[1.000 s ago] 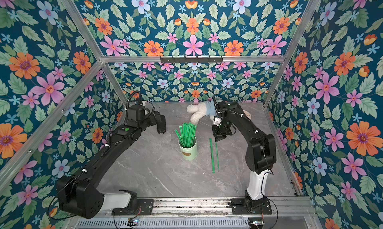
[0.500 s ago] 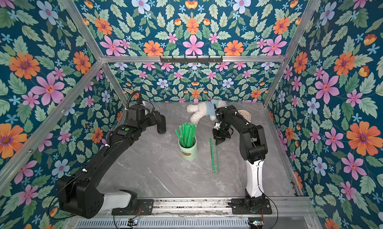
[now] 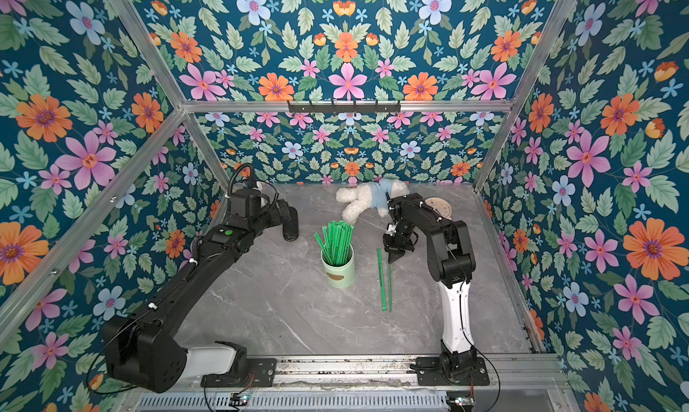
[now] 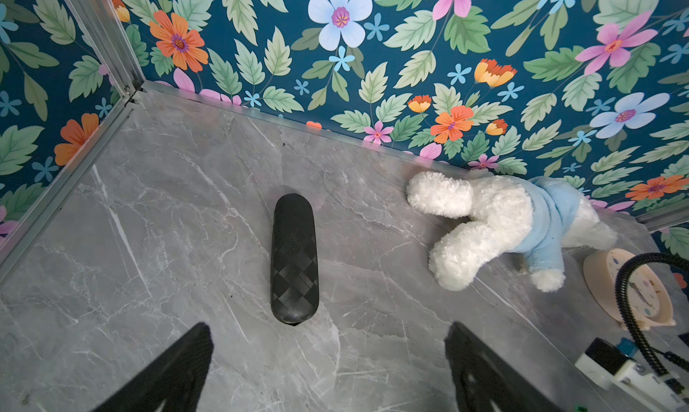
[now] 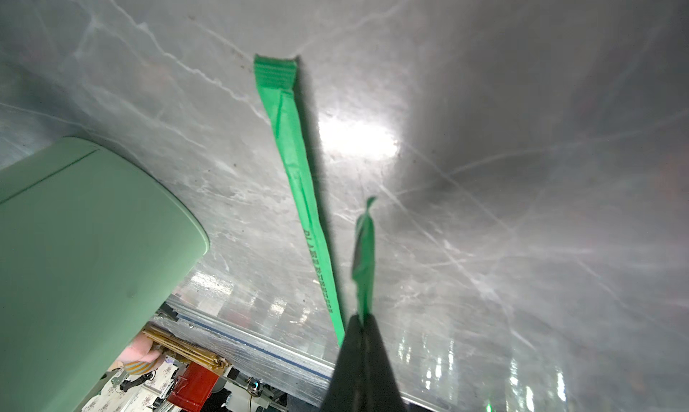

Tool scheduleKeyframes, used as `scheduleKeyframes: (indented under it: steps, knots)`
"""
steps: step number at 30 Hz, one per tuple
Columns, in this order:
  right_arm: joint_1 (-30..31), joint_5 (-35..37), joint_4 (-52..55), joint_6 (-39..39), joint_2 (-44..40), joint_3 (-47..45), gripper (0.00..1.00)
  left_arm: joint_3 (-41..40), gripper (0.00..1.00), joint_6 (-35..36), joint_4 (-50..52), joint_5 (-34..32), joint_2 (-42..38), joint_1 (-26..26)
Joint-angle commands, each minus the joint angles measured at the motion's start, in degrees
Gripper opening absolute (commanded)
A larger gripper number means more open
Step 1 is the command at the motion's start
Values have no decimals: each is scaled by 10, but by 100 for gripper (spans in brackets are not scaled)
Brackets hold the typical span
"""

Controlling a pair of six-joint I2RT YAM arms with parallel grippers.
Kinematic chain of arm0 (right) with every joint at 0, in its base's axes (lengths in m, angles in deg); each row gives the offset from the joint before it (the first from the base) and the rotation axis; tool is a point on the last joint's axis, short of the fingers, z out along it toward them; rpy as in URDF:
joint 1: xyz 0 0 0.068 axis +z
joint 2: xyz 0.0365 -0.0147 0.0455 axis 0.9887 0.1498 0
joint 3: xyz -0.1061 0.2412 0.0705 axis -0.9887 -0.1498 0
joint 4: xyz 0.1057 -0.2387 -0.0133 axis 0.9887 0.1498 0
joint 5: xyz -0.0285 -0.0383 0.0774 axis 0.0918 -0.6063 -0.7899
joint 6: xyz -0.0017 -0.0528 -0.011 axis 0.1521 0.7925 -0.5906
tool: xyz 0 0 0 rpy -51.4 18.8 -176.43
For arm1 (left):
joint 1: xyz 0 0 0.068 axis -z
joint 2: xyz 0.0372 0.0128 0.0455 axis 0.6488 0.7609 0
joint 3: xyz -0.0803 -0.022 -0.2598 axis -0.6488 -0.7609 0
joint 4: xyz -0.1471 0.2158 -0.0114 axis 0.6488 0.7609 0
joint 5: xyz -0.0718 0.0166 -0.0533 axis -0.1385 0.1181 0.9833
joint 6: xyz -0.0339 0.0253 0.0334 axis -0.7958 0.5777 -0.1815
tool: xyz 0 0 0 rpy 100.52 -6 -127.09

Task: Take the straws out of the storage container
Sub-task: Place the straw at the center of the board.

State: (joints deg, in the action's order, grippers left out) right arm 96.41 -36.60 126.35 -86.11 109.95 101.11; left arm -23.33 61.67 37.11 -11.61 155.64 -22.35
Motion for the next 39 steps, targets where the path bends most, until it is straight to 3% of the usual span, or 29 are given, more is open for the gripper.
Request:
scheduleKeyframes:
  steps: [1,14,39]
  knots:
    - [-1,-10,1,2,4,5,0,4,100,-1,4,1,1,-1]
    - [-2,-10,2,-3,10,13,0,4,100,-1,5,-1,1,-1]
    - [-3,0,-23,-22,-29,-9,12,5,100,0,5,-2,-4,-1]
